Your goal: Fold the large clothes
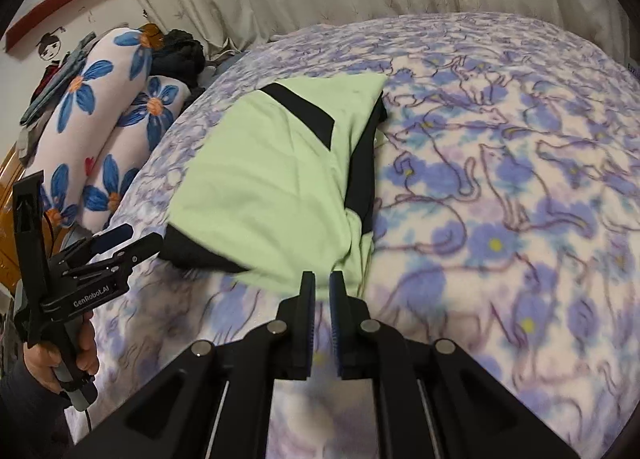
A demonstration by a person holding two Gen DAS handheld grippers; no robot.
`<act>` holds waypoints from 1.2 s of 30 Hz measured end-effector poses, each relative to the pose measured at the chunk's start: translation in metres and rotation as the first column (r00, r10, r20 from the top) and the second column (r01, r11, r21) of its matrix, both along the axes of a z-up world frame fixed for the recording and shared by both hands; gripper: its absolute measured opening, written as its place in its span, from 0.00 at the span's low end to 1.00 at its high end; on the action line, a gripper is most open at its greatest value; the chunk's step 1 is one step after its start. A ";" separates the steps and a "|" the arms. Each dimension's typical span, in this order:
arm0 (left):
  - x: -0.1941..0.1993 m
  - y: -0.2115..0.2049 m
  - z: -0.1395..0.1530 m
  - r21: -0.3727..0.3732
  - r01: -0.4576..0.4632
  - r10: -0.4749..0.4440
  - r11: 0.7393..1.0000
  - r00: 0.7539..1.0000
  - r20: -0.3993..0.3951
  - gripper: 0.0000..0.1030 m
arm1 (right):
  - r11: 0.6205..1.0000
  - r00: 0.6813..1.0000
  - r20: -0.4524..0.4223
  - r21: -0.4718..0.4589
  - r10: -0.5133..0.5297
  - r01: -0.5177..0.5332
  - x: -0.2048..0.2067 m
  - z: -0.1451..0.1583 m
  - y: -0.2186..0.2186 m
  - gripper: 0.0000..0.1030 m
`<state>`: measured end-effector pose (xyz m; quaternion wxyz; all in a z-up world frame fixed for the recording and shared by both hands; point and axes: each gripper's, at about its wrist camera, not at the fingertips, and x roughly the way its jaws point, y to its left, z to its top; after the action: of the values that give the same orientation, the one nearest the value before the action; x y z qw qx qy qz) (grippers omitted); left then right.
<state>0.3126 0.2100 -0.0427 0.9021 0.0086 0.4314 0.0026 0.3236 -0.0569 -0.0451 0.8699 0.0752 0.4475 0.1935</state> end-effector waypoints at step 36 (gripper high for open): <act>-0.304 -0.131 0.091 -0.143 -0.078 0.089 0.987 0.993 0.072 0.92 | 0.979 0.975 0.115 -0.047 -0.192 0.198 -0.292 0.072 -0.084 0.57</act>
<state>0.0084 0.0788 0.0478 0.9159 -0.0729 0.3947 0.0103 0.0311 -0.1409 0.0273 0.9098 0.0826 0.3947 0.0980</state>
